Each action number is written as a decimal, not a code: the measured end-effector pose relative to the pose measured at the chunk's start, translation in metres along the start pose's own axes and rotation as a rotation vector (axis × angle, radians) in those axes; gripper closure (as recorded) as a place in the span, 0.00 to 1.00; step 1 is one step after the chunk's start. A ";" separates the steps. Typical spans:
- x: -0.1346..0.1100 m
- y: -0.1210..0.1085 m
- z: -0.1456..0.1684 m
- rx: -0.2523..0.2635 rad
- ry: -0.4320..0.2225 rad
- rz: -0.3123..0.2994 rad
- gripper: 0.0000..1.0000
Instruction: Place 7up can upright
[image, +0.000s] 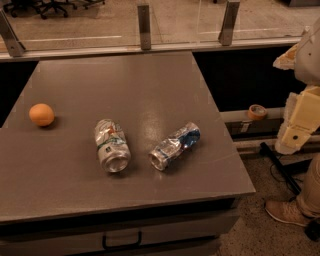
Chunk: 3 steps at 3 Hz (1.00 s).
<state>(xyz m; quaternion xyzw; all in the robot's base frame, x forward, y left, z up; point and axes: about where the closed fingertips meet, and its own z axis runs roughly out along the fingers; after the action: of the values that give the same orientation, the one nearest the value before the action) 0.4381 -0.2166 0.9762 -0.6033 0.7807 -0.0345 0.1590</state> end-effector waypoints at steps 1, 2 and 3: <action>0.000 0.000 0.000 0.000 0.000 0.000 0.00; -0.025 -0.004 0.004 -0.029 -0.062 0.013 0.00; -0.065 -0.016 0.018 -0.101 -0.053 0.042 0.00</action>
Offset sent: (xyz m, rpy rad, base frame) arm 0.0257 0.0617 0.0032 0.1833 0.0573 0.0251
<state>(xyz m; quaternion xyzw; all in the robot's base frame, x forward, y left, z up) 0.4725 -0.1564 0.9763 -0.5947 0.7896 0.0241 0.1495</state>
